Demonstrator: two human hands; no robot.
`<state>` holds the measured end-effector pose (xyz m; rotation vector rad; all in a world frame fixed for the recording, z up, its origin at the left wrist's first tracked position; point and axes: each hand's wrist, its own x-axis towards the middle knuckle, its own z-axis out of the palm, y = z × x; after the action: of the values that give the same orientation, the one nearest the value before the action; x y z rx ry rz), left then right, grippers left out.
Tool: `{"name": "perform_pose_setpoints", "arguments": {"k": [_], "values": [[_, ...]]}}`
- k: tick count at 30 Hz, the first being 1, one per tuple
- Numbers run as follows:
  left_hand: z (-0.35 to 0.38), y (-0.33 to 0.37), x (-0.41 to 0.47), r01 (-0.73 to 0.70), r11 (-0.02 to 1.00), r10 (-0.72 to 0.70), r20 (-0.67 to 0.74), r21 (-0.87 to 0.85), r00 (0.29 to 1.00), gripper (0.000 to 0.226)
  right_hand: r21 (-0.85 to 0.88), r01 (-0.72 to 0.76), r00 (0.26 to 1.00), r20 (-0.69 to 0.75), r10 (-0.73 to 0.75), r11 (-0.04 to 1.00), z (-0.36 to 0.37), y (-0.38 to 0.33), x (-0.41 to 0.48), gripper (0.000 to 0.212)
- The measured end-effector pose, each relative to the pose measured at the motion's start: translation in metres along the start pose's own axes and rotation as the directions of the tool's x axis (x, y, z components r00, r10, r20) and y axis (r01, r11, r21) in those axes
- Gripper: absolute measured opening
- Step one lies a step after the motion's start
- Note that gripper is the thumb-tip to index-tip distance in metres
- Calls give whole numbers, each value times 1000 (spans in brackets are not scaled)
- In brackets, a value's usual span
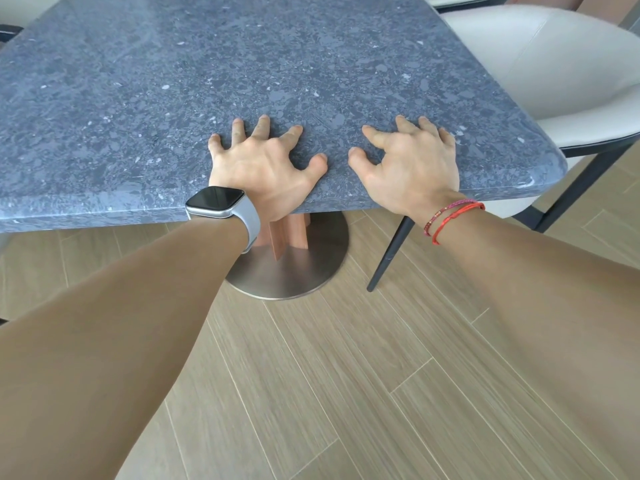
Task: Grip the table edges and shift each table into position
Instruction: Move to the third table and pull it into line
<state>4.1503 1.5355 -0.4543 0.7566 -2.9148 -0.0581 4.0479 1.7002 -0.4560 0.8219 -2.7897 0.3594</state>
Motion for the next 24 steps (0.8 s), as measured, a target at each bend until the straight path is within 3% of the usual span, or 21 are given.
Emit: {"name": "perform_pose_setpoints", "arguments": {"k": [24], "values": [[7,31,25,42,999,-42,-31,-12,999,74,63,33,998,-60,-30,997,5,31,31,49]]}}
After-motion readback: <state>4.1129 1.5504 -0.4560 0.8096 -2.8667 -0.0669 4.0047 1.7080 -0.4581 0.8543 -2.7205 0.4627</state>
